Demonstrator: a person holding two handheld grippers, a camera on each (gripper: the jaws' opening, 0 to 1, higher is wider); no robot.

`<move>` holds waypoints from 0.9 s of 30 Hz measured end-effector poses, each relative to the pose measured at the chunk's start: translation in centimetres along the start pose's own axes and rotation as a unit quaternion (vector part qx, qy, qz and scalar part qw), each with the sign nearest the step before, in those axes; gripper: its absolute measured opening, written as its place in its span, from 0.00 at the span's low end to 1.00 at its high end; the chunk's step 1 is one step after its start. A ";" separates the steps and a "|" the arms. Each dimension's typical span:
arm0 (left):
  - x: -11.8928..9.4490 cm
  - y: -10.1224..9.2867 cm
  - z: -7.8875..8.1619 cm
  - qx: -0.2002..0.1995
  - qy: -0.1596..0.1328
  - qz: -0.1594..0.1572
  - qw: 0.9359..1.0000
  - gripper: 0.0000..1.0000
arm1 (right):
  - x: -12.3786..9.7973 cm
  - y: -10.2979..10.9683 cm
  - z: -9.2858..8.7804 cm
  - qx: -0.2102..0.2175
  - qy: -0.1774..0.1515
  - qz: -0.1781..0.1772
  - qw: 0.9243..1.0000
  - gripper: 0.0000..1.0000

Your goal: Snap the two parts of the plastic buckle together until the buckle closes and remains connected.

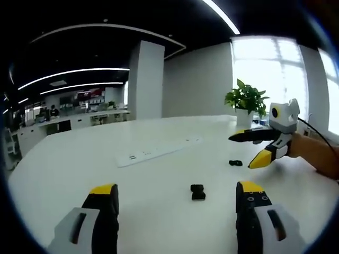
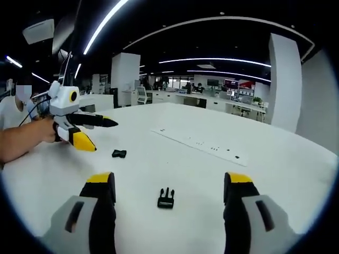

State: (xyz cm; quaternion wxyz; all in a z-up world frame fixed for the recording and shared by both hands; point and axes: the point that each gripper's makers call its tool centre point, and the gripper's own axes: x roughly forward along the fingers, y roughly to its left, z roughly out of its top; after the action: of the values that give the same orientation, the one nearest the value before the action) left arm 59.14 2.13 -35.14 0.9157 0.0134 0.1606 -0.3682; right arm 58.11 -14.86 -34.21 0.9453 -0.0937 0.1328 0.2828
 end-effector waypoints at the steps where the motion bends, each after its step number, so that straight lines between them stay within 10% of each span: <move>1: 0.1 0.0 0.1 0.002 0.000 -0.001 1.000 0.92 | -0.1 -0.1 0.0 0.000 -0.002 -0.002 1.000 0.83; 27: 1.8 -0.6 0.6 0.040 0.012 -0.012 0.999 0.85 | 1.5 -2.5 0.4 0.011 -0.009 -0.018 1.000 0.76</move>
State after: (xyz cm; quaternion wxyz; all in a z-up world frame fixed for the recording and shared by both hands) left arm 60.07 0.39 -35.01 0.9078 0.0526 0.1566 -0.3856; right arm 60.79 -16.10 -34.03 0.9525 -0.0829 0.1253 0.2650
